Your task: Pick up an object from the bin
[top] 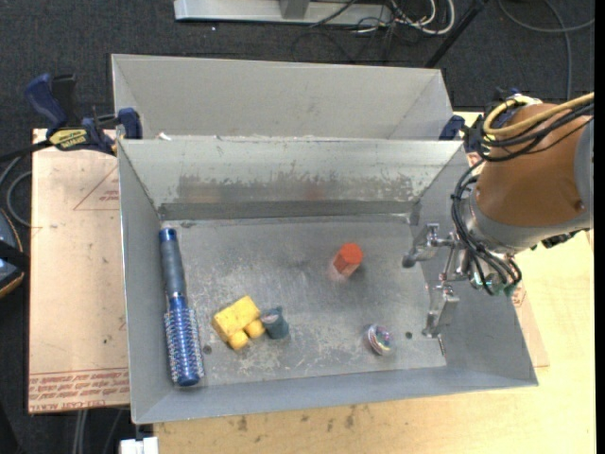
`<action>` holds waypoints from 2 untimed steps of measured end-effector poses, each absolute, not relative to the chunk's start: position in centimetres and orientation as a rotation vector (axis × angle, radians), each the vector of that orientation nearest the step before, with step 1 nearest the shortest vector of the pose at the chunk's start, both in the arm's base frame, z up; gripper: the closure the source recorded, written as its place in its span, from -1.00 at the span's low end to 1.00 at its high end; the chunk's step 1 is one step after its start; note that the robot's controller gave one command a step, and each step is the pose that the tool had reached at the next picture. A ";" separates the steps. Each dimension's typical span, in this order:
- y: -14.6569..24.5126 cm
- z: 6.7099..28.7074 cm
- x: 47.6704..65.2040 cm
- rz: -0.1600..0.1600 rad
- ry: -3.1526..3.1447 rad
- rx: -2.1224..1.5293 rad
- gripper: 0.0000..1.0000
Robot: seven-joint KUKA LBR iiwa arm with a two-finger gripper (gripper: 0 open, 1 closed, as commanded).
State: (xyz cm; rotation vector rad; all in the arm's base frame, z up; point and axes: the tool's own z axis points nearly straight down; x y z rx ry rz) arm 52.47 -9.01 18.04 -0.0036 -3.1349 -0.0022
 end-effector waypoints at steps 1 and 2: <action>-5.2 8.5 49.6 -0.003 -3.113 0.446 -1.00; -5.3 8.6 49.6 -0.002 -3.111 0.448 1.00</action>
Offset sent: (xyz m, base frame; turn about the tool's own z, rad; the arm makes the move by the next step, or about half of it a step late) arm -0.0294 0.0365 -0.0937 -0.2879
